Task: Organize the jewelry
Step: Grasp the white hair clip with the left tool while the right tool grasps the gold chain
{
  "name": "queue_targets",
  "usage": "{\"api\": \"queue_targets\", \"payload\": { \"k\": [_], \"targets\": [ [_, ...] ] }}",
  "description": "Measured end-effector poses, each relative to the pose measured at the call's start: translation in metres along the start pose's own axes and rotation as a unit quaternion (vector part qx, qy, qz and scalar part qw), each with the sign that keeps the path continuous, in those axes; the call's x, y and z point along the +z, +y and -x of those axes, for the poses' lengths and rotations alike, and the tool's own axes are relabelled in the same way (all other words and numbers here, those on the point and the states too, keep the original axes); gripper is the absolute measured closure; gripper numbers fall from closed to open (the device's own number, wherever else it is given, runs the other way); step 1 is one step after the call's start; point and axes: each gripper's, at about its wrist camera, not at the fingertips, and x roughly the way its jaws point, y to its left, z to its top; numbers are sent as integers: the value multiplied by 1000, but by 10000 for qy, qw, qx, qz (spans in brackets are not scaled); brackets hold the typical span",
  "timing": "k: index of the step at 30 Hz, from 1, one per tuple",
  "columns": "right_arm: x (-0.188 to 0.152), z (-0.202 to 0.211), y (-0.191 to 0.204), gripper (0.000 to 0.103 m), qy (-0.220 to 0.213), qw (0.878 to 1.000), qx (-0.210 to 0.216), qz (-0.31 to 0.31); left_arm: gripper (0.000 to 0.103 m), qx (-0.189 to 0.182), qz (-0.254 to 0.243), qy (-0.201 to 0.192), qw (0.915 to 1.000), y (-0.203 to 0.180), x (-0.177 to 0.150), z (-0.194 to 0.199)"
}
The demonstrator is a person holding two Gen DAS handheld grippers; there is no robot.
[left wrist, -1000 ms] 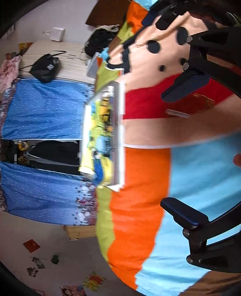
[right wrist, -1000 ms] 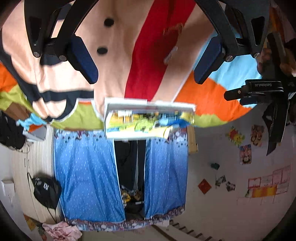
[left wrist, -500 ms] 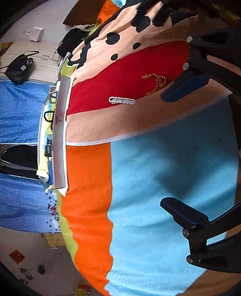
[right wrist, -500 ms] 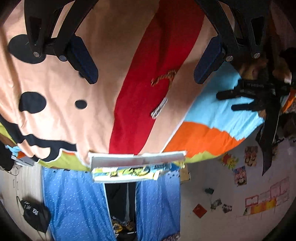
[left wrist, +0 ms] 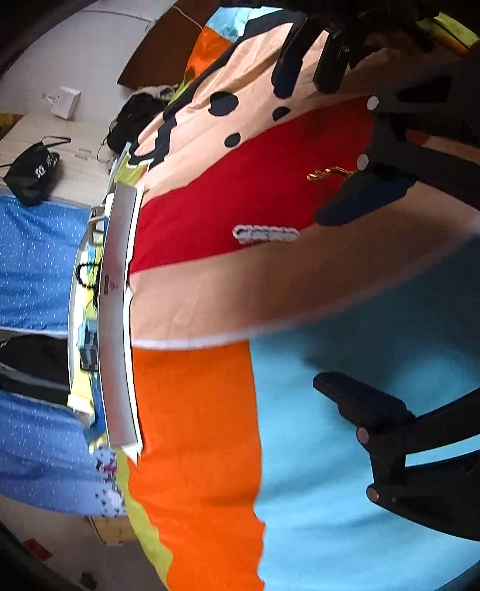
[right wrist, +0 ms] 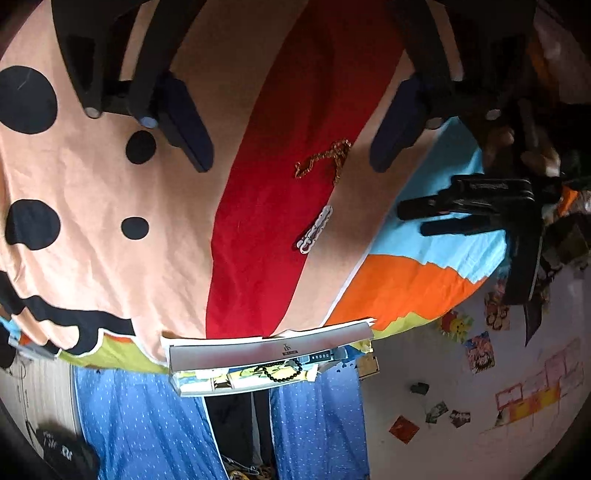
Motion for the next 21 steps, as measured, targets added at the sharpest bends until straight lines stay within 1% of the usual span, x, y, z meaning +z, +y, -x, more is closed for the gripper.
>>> {"api": "queue_targets", "payload": {
  "k": [1,2,4,8,10,12,14,16,21],
  "targets": [
    [1,-2,0,36,17,10000,20,-29,30,-36,-34,0,10000,-2,1,-3],
    [3,-4,-1,39,39,10000,52,-62,34,-81,-66,7,9999,-4,3,-6],
    [6,-9,-1,52,109,9998,134,-108,42,-202,-107,45,9997,-7,5,-13],
    [6,-23,2,64,317,9993,182,-124,53,-397,-97,115,9991,-11,8,-26],
    [5,-30,4,72,420,9988,229,-143,56,-448,-81,128,9989,-11,9,-30],
    [4,-40,8,74,558,9980,261,-123,59,-504,-66,111,9986,-12,11,-34],
    [2,-52,12,74,706,9971,273,-90,67,-590,-55,111,9982,-12,13,-38],
    [1,-63,12,74,843,9960,274,-111,73,-686,-68,141,9975,-12,18,-42],
    [4,-79,18,74,916,9955,202,-90,74,-896,-174,194,9956,-19,24,-50]
  ]
}}
